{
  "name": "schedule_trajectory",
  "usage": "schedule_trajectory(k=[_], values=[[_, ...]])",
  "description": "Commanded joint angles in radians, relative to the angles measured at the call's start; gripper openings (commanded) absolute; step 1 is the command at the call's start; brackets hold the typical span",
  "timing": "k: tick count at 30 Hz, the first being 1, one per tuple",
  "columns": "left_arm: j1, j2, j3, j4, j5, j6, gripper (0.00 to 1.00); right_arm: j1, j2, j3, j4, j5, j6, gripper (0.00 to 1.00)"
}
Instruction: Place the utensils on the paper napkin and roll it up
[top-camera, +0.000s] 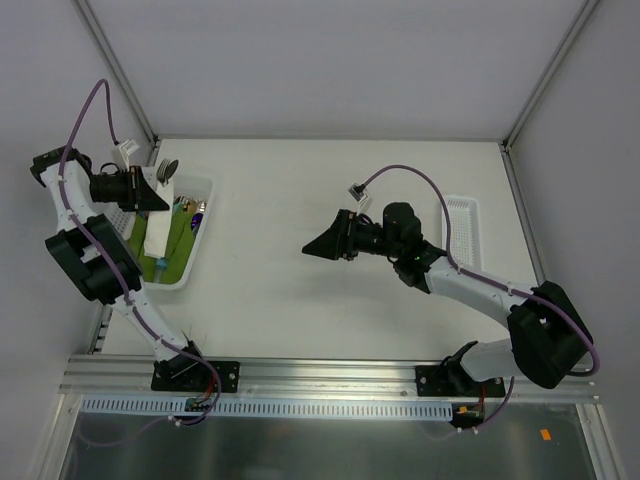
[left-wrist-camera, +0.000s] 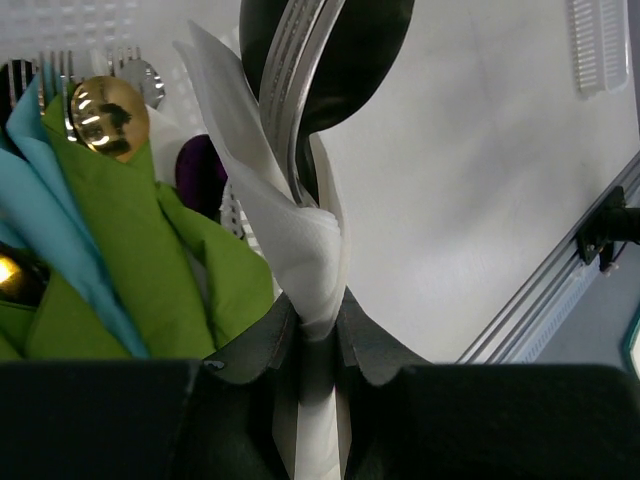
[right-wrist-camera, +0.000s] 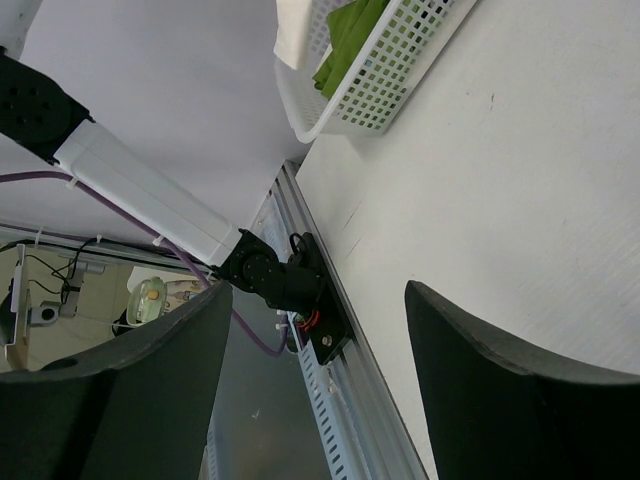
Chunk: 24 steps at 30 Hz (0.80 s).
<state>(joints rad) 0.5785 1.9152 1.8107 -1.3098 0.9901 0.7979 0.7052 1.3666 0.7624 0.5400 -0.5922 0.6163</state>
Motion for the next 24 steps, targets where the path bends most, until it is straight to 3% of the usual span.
schedule_trajectory(k=[1, 24], values=[[0.020, 0.047, 0.064, -0.206, 0.064, 0.118, 0.00, -0.004, -0.014, -0.011, 0.028, -0.015, -0.015, 0.73], [0.024, 0.225, -0.109, -0.019, 0.009, 0.100, 0.00, -0.006, 0.028, -0.057, 0.058, -0.018, -0.010, 0.73]])
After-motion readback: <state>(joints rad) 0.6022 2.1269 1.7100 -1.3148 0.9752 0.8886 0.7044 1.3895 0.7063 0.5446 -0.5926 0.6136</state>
